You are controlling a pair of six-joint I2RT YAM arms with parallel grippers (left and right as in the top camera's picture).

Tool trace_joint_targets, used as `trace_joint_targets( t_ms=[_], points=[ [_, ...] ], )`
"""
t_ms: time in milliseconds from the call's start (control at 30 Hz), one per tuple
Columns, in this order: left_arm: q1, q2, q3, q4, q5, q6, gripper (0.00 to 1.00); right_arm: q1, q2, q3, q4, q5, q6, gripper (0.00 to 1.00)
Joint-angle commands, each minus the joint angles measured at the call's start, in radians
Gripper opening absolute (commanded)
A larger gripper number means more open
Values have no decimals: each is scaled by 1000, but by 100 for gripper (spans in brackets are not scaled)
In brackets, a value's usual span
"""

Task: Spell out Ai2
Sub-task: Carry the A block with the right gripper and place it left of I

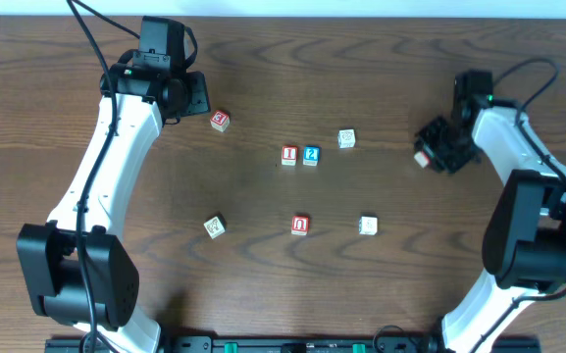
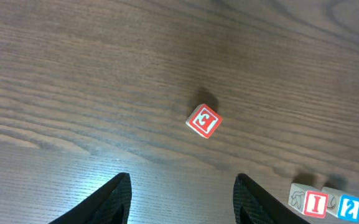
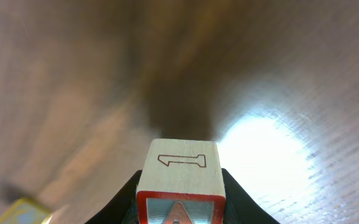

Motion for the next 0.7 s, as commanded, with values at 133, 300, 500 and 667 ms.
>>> trace_joint_targets(
  t_ms=[133,300,500,667],
  points=[
    [29,-25,1,-17,-107,21,54,162,-1,304,-71,5,-211,1],
    [170,-42,2,-23,-81,10,54,397,17,474,-74,5,-283,2],
    [319,-45,2,-8,-47,10,54,625,127,569,-115,13,-290,1],
    [364,-45,2,0,-47,10,54,721,270,646,-182,30,-277,1]
  ],
)
